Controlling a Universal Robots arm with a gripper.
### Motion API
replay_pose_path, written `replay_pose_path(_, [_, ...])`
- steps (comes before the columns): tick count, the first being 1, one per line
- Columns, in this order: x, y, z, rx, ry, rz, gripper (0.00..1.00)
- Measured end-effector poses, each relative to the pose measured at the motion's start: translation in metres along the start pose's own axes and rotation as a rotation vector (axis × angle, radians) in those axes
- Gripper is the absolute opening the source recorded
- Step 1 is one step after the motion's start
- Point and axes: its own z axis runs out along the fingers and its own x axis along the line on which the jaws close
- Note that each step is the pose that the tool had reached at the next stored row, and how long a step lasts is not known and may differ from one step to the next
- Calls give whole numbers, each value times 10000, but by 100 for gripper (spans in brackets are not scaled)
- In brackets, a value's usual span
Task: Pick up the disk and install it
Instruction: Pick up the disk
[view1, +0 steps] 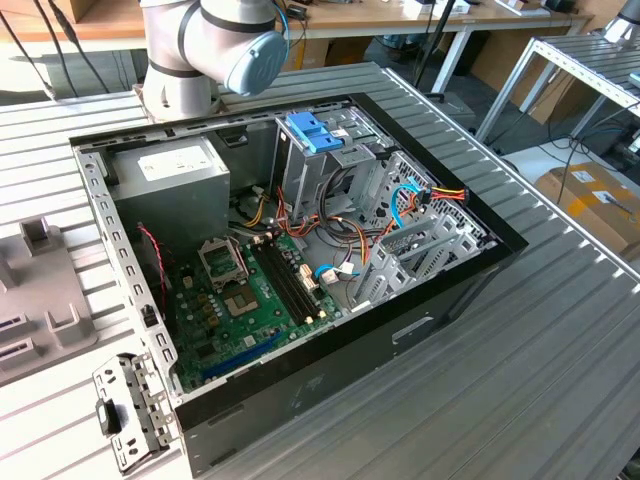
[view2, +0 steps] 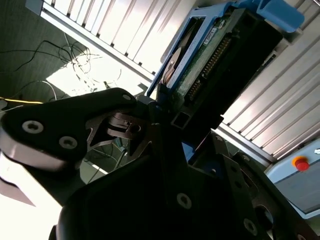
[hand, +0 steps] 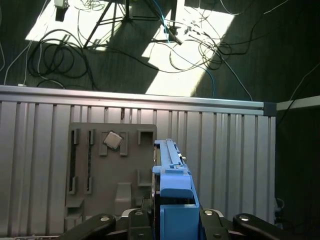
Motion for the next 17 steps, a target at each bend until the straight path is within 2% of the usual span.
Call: replay_pose_path(17, [97,-25,36,0,0,1,36])
